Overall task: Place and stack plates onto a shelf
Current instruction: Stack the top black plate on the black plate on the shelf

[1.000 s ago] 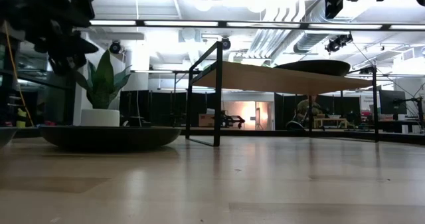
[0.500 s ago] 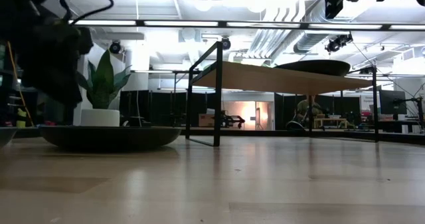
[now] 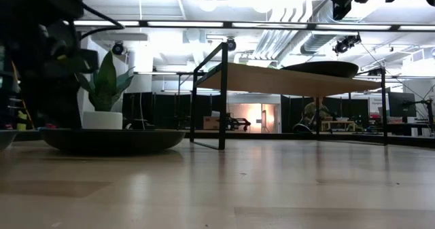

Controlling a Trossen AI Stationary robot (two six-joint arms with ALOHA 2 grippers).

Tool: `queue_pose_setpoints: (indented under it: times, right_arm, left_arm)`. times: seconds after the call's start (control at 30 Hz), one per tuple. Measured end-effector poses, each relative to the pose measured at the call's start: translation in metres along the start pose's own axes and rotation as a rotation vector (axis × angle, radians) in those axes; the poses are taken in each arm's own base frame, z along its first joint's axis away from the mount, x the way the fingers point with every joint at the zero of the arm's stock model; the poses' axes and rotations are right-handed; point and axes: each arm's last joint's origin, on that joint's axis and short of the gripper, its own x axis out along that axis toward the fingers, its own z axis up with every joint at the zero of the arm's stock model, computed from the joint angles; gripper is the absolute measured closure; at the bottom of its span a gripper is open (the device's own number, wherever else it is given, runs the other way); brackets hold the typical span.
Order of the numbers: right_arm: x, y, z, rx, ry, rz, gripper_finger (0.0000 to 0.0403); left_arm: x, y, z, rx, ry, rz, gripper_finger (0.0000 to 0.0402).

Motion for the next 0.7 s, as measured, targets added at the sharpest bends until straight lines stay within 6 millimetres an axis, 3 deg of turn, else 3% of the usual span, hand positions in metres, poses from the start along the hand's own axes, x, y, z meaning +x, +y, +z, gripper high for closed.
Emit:
queue_pose_setpoints:
  times: [0.4, 0.53, 0.7]
  right_arm:
    - [0.0, 0.0, -0.001, -0.002, 0.009, 0.0, 0.0402]
    - [0.0, 0.0, -0.001, -0.004, 0.014, 0.001, 0.0402]
    - [0.0, 0.0, -0.002, 0.012, 0.017, 0.0, 0.0402]
  left_arm:
    - [0.021, -0.003, 0.009, 0.031, 0.075, 0.007, 0.0252]
    - [0.024, -0.002, 0.011, 0.047, 0.081, 0.017, 0.0289]
    - [0.021, -0.002, 0.015, 0.1, 0.057, -0.015, 0.0373]
